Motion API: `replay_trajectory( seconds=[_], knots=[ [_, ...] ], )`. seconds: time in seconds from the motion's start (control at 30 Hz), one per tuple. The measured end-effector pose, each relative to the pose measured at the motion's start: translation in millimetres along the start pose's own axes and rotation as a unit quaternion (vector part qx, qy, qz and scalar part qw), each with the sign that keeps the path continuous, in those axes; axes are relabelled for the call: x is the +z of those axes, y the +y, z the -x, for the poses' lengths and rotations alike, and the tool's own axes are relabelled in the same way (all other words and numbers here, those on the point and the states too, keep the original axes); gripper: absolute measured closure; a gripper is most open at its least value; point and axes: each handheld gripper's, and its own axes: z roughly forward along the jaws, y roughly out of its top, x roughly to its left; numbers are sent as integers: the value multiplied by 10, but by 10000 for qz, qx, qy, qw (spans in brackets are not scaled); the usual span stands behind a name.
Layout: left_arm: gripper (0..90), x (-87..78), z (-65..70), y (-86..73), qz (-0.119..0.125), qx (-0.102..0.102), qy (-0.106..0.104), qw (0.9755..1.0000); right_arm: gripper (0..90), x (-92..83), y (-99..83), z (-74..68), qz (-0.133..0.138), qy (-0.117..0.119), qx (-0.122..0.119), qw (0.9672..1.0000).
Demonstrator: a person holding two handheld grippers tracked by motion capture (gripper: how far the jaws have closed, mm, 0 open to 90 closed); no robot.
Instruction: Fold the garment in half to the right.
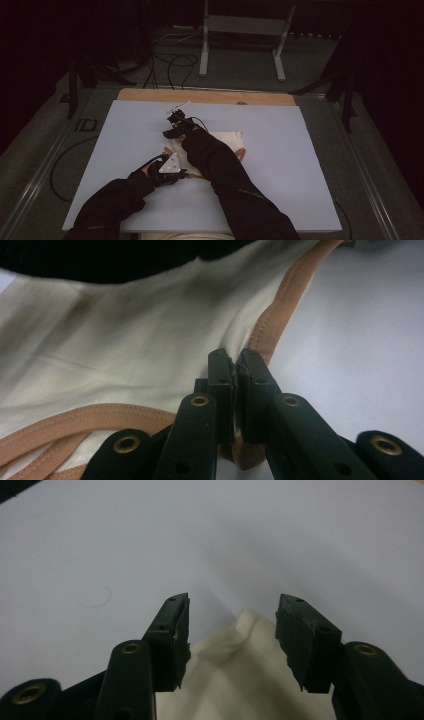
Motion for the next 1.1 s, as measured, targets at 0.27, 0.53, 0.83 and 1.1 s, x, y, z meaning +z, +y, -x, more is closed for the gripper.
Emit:
replay_trajectory(
  seconds=[0.27,0.53,0.83,1.1],
  knots=[
    [867,-3,0,-1,-19,-1,-24,10000,556,142,1,-66,-126,-348,-268,9990],
    [867,-1,0,-4,-10,2,-17,10000,640,221,-15,-71,-248,-469,-442,9976],
    [867,2,-1,-5,-30,-27,-28,10000,794,231,-15,-105,-249,-482,-655,9964],
    [867,-3,-8,-5,-4,-58,-52,10000,883,213,8,-84,-356,-417,-656,9963]
  ],
)
